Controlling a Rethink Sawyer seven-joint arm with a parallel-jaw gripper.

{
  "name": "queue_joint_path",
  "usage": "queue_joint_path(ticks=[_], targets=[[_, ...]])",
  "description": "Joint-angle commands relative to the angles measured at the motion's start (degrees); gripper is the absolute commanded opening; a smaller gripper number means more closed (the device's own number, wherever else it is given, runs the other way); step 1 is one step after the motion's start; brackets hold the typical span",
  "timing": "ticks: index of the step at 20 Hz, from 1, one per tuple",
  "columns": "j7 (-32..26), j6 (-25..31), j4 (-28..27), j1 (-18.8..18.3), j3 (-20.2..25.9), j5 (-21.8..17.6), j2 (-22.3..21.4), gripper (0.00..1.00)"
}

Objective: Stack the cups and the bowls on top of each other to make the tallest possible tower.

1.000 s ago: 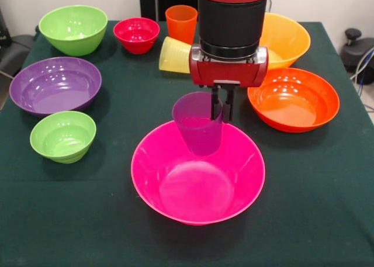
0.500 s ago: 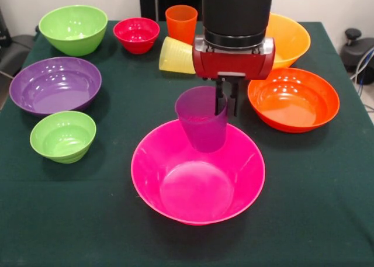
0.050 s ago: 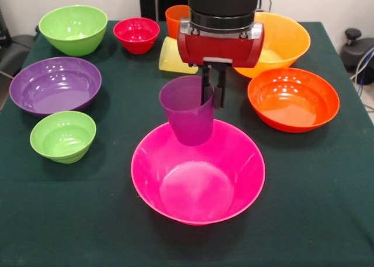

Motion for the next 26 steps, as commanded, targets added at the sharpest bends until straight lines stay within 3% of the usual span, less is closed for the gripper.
queue_joint_path(ticks=[1, 15, 26], targets=[[4.96, 4.28, 0.14, 1.77, -0.33, 0.01, 1.42, 0.00], [6.38, 5.41, -3.97, 4.66, -1.53, 1.62, 4.15, 0.00], [5.80, 5.90, -3.12, 4.50, -2.53, 3.73, 2.69, 0.00]])
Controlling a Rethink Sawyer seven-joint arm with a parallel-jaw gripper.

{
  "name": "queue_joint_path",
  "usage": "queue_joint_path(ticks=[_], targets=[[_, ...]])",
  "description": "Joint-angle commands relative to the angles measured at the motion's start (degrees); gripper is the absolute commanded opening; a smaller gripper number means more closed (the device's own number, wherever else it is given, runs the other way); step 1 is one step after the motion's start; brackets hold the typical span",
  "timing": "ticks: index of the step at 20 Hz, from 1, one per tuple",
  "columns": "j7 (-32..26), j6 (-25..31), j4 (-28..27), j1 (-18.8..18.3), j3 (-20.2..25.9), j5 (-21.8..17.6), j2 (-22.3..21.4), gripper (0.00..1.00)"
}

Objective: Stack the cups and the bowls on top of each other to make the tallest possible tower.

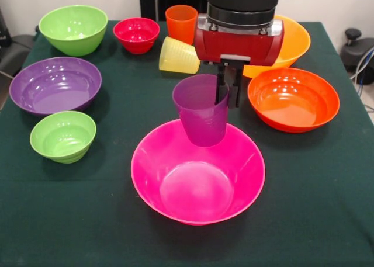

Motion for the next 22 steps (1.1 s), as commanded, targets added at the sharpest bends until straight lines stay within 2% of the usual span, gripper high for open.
queue_joint_path(ticks=[1, 11, 12, 22], targets=[[5.55, 5.78, -1.24, 0.61, 0.37, 0.89, 2.24, 0.00], [2.90, 5.45, -0.54, 0.06, 0.48, 0.35, 2.06, 0.00], [2.82, 5.52, -0.56, 0.09, 0.49, 0.32, 2.08, 1.00], [2.16, 7.16, -1.55, 0.71, 0.84, 0.27, 2.51, 1.00]])
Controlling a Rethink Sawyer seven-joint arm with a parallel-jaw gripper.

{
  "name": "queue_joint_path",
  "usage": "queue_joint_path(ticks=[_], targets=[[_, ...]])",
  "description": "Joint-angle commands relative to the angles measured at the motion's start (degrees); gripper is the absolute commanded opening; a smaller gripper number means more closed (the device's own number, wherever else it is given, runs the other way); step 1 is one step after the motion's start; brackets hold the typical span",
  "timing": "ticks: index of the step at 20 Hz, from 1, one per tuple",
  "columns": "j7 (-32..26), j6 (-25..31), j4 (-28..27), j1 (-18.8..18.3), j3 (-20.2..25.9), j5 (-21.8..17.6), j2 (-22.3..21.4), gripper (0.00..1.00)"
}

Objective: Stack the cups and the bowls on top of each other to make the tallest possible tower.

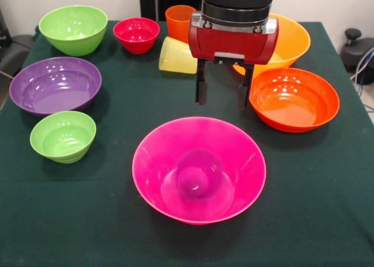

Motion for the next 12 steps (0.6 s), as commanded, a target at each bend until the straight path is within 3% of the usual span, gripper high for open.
queue_joint_path(ticks=[1, 4, 12], targets=[[2.38, 7.01, -1.21, 0.69, 1.78, 0.17, 2.56, 1.00], [2.37, 6.70, -1.16, -0.20, 3.16, 1.57, 2.88, 1.00], [-0.40, 5.20, -1.81, -1.09, 3.19, 0.32, 3.57, 1.00]])
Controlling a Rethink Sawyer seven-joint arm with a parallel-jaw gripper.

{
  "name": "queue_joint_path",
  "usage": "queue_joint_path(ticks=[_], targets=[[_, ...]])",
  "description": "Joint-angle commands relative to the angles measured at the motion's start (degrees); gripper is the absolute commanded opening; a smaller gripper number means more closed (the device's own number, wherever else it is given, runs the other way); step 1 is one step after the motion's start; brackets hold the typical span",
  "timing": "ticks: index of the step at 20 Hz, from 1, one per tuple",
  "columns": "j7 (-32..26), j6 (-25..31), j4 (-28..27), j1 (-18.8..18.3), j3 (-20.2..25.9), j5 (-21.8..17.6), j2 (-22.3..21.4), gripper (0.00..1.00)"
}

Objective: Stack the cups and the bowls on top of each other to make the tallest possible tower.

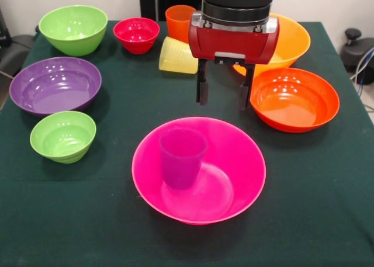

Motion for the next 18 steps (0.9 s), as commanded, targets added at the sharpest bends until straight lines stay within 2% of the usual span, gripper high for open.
queue_joint_path(ticks=[1, 18], targets=[[-0.32, 4.88, -1.73, -0.91, 3.06, -0.53, 3.64, 1.00], [-5.56, 4.52, -4.40, -3.84, 3.62, -3.02, 5.07, 1.00]])
